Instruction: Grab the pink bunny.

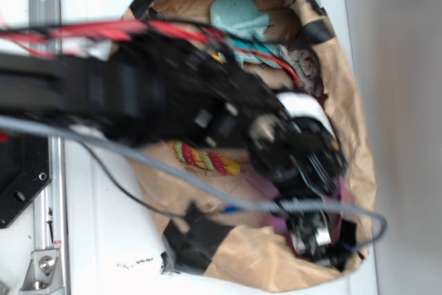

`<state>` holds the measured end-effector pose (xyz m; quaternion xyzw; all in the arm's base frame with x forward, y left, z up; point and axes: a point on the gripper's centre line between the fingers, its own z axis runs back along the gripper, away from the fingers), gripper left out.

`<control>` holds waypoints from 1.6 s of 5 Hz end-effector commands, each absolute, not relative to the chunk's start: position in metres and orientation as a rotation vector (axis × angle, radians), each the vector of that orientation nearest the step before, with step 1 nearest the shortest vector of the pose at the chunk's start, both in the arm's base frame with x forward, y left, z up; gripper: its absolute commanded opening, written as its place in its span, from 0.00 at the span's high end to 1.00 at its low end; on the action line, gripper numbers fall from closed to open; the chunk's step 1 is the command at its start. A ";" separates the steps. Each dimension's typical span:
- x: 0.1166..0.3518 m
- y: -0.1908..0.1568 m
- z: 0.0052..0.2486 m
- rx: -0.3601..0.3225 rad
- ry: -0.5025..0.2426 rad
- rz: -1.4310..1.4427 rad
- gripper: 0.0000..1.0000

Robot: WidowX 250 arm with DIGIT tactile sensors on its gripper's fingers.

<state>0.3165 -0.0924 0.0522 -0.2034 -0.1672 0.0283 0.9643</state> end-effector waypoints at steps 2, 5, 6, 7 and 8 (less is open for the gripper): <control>0.327 -0.072 0.047 -0.275 -0.328 0.008 1.00; 0.262 0.002 0.169 0.010 -0.286 -0.080 1.00; 0.238 0.004 0.194 -0.175 -0.435 0.065 0.00; 0.238 0.004 0.178 -0.210 -0.504 0.138 0.00; 0.259 -0.008 0.147 -0.248 -0.523 0.044 0.00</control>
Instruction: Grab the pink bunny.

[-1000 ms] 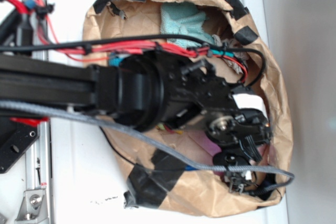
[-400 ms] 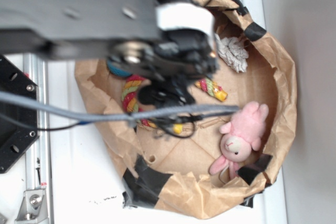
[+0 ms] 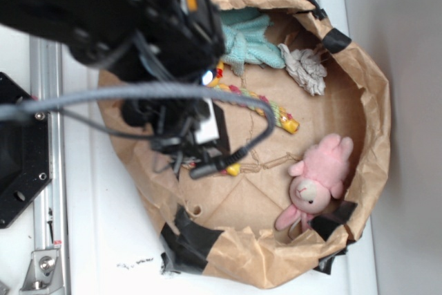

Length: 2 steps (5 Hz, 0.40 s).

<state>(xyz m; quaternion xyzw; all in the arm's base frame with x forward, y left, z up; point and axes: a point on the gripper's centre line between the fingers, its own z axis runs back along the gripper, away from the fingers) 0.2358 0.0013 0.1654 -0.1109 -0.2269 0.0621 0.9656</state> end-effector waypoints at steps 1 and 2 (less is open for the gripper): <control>0.291 -0.025 0.117 -0.219 -0.526 -0.102 0.00; 0.325 -0.054 0.097 -0.198 -0.529 -0.292 0.00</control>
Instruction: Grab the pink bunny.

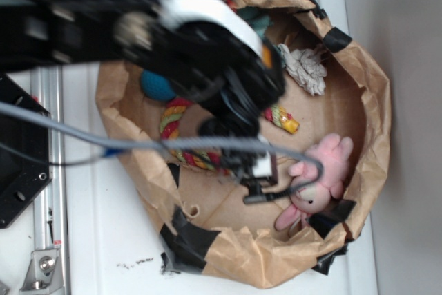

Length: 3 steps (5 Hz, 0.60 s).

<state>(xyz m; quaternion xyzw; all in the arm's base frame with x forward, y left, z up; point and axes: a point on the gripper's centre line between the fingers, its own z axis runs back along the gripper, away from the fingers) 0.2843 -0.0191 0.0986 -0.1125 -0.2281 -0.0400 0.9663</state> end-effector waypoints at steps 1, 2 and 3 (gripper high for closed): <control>0.343 -0.072 0.077 -0.220 -0.504 -0.387 0.00; 0.349 -0.092 0.050 -0.251 -0.451 -0.438 0.00; 0.343 -0.102 0.027 -0.231 -0.398 -0.479 0.00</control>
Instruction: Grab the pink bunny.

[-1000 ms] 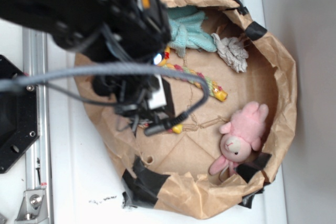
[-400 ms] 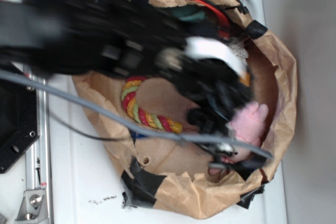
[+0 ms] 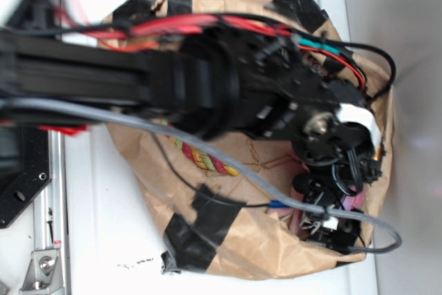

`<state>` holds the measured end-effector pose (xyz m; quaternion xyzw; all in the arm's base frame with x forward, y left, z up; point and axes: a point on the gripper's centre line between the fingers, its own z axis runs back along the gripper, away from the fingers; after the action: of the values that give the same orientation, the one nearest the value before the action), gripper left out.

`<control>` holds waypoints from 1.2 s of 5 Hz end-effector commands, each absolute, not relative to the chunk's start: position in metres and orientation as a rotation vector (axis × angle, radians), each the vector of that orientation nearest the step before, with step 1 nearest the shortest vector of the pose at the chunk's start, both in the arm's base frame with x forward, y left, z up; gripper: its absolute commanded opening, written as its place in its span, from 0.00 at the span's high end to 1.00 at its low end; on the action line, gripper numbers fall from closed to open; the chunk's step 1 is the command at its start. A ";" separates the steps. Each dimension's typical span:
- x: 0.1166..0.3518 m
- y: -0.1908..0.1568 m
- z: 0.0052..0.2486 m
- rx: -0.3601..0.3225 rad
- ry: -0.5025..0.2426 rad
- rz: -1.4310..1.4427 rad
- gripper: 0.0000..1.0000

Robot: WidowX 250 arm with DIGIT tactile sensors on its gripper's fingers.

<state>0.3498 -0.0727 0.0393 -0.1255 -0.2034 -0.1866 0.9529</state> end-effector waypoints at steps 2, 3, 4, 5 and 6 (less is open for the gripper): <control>0.318 -0.102 0.028 -0.205 -0.351 -0.432 1.00; 0.291 -0.093 0.027 -0.186 -0.335 -0.437 1.00; 0.257 -0.076 0.026 -0.179 -0.310 -0.407 1.00; 0.239 -0.066 0.037 -0.174 -0.304 -0.384 1.00; 0.247 -0.064 0.068 -0.202 -0.361 -0.311 1.00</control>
<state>0.2451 -0.0570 0.0556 -0.1028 -0.1502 -0.1499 0.9718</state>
